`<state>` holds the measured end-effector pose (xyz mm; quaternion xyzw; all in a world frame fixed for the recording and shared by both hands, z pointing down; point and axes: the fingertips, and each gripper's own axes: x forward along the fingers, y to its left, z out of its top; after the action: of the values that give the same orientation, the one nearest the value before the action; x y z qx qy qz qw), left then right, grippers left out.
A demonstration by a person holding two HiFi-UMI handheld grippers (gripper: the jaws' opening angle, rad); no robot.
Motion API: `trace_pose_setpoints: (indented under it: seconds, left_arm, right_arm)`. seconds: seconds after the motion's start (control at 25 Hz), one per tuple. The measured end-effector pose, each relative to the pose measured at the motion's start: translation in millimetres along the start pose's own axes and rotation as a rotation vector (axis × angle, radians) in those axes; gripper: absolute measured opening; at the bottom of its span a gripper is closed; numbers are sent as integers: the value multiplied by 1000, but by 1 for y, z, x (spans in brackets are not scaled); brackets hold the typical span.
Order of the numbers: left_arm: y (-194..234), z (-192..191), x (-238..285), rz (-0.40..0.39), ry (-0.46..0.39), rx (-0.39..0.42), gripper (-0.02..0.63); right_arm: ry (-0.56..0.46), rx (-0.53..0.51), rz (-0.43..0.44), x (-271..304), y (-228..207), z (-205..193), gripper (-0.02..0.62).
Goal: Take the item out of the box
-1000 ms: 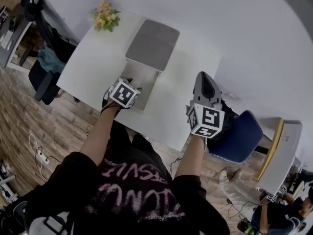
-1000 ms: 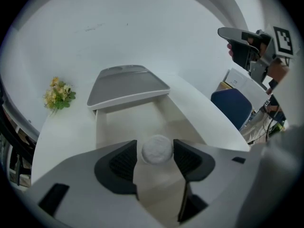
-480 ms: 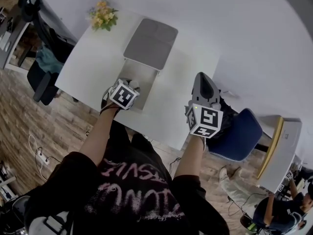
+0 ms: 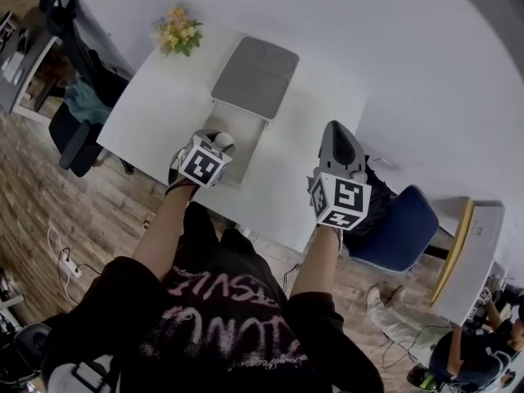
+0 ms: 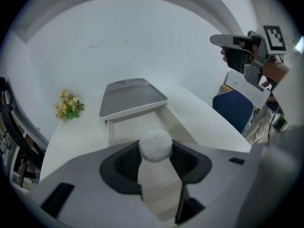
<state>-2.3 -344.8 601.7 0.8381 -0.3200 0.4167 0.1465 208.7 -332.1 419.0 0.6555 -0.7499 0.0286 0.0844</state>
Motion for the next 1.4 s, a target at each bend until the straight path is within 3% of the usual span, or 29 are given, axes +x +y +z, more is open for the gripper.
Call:
trace_pose_setpoints:
  seconds: [0.4, 1.08, 1.4]
  left_arm:
    - [17, 30, -53, 94, -204, -38, 183]
    - [32, 101, -169, 239, -564, -33, 181]
    - [30, 120, -207, 289, -652, 2, 179]
  right_arm:
    - [-24, 2, 30, -3, 18, 16, 9]
    - [-73, 13, 40, -19, 28, 39, 10]
    - [-84, 7, 38, -23, 30, 43, 9]
